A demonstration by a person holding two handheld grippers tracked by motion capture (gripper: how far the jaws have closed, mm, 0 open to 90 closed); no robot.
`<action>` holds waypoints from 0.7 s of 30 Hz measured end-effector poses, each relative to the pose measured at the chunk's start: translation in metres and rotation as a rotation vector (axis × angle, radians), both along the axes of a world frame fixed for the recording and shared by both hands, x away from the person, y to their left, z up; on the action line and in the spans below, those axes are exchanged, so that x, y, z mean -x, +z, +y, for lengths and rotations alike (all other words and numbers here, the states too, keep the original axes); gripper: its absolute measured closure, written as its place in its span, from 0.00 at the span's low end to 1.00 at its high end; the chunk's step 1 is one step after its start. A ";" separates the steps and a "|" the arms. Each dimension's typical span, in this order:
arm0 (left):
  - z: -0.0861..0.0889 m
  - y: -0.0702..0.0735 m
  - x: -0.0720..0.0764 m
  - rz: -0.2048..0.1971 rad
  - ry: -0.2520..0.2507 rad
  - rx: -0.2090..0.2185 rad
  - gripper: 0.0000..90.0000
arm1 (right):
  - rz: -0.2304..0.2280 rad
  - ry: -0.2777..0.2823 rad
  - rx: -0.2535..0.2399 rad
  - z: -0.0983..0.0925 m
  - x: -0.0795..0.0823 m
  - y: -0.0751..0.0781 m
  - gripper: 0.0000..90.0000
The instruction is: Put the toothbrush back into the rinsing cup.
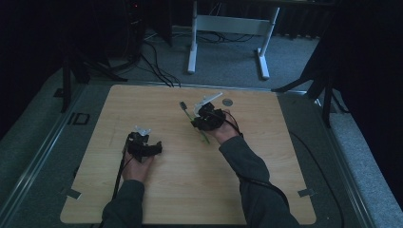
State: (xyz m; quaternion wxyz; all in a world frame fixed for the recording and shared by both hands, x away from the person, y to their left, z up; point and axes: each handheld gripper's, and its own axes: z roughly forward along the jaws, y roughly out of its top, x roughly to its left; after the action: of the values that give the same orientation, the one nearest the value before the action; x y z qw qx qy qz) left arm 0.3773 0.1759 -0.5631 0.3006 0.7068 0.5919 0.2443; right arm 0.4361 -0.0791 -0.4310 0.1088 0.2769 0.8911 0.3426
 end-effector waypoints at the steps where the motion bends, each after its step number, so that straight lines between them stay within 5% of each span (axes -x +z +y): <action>1: 0.000 0.000 0.000 0.000 0.000 0.000 0.20 | -0.001 -0.003 -0.004 0.000 0.000 0.000 0.88; 21: 0.000 0.000 0.000 0.000 0.000 0.000 0.20 | -0.013 -0.027 -0.102 -0.008 -0.002 0.004 0.88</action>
State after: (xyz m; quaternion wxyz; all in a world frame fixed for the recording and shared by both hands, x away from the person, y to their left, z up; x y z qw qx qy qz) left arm 0.3773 0.1759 -0.5631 0.3006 0.7068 0.5920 0.2443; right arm 0.4385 -0.0875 -0.4275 0.1052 0.2917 0.8680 0.3878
